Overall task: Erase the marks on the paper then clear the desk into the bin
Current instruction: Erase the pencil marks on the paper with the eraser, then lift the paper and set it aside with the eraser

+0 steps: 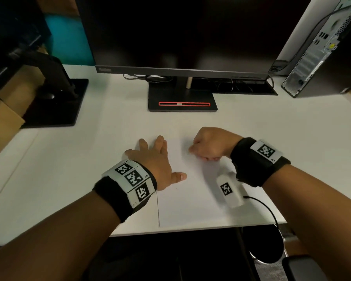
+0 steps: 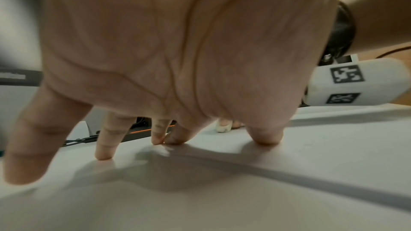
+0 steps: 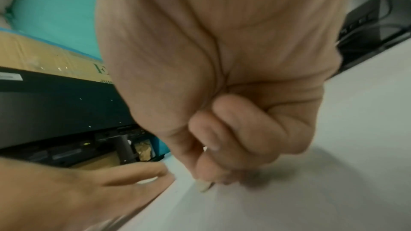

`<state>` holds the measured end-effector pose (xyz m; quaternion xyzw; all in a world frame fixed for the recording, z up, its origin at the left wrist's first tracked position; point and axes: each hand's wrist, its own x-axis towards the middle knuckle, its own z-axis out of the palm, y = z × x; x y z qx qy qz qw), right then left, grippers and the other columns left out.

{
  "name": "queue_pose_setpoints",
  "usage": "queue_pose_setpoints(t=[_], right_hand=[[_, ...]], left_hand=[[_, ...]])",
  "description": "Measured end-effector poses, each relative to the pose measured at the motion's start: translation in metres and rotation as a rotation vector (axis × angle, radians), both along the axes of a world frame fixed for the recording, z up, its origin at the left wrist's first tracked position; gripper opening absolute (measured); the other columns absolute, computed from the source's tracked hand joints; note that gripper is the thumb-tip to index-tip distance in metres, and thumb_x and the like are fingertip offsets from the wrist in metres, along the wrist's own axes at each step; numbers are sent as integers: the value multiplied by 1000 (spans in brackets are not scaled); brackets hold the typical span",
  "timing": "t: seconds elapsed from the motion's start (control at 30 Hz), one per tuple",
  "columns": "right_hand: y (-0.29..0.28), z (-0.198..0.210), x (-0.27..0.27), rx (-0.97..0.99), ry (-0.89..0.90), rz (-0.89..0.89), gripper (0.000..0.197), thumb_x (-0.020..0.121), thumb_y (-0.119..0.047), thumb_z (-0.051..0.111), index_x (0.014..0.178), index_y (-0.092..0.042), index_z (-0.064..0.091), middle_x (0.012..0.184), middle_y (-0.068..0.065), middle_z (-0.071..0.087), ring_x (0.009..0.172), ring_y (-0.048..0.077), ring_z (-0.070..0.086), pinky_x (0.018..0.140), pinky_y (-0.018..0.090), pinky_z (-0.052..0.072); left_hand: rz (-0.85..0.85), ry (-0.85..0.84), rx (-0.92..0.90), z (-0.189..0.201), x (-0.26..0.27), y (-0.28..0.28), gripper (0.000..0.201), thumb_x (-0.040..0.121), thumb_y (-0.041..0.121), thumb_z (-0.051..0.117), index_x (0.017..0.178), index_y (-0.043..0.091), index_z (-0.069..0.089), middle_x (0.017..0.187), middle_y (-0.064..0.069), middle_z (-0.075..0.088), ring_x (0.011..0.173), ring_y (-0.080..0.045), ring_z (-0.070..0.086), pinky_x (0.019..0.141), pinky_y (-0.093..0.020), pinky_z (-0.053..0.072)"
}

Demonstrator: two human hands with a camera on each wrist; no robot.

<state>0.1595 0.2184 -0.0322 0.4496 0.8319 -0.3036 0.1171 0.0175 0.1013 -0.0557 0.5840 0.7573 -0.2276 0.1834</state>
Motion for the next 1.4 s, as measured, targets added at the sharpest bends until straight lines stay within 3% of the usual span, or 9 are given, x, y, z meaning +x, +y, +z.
queue_pose_setpoints(t=[0.27, 0.57, 0.67, 0.83, 1.0, 1.1, 1.23, 1.3, 1.4], right_hand=[[-17, -7, -32, -95, 100, 20, 33, 95, -26, 56, 74, -4, 70, 61, 8, 59, 50, 19, 49, 51, 25, 45], [29, 2, 39, 16, 98, -242, 32, 90, -23, 60, 62, -9, 62, 54, 8, 59, 47, 22, 49, 51, 28, 45], [28, 0, 75, -59, 318, -401, 32, 97, -28, 62, 71, -9, 61, 66, 10, 60, 55, 22, 52, 48, 26, 44], [20, -12, 124, -47, 371, -518, 31, 99, -26, 63, 76, -6, 61, 68, 12, 57, 61, 24, 52, 53, 30, 45], [23, -22, 138, -79, 474, -535, 30, 97, -28, 66, 77, -7, 61, 70, 11, 57, 63, 24, 54, 55, 31, 50], [27, -21, 144, -20, 522, -524, 34, 97, -29, 66, 76, -4, 60, 65, 12, 55, 61, 24, 52, 61, 35, 46], [33, -23, 160, 62, 631, -601, 38, 97, -29, 67, 71, -4, 55, 66, 10, 42, 62, 24, 40, 61, 33, 33], [35, -24, 170, 53, 651, -625, 37, 96, -30, 68, 71, -5, 56, 66, 9, 40, 65, 24, 36, 62, 33, 30], [37, -22, 179, -26, 771, -593, 40, 94, -33, 70, 76, 2, 62, 72, 9, 43, 72, 25, 38, 67, 34, 32]], left_hand=[[1, -24, 19, 2, 1, -1, 110, 84, 88, 25, 159, 19, -16, 165, 7, -24, 152, -38, -4, 112, -61, 30], [-3, -44, 40, 3, -1, -1, 113, 83, 88, 29, 160, 15, -12, 166, 6, -21, 151, -40, 0, 110, -60, 34], [-10, -92, 62, 13, -4, 4, 112, 80, 85, 47, 159, 14, 11, 166, 1, 1, 146, -38, 18, 107, -53, 40], [18, -153, 163, 20, -8, 15, 98, 69, 78, 70, 137, 16, 36, 142, -5, 39, 129, -32, 38, 96, -47, 48], [56, -177, 214, 25, -1, 27, 113, 68, 66, 81, 150, 19, 19, 135, -10, 44, 129, -35, 38, 96, -46, 48], [110, -225, 231, 26, -2, 33, 88, 70, 57, 83, 134, 18, 37, 122, -7, 55, 122, -33, 46, 96, -45, 49], [221, -542, 485, 26, -14, 35, 26, 89, 14, 68, 111, 21, 56, 107, -2, 63, 94, -21, 62, 75, -28, 51], [226, -658, 587, 30, -20, 36, 24, 92, 5, 57, 104, 26, 57, 103, 1, 62, 86, -13, 60, 65, -21, 44], [235, -848, 701, 39, -23, 36, 27, 94, 1, 58, 101, 28, 60, 100, 0, 63, 89, -17, 63, 68, -25, 46]])
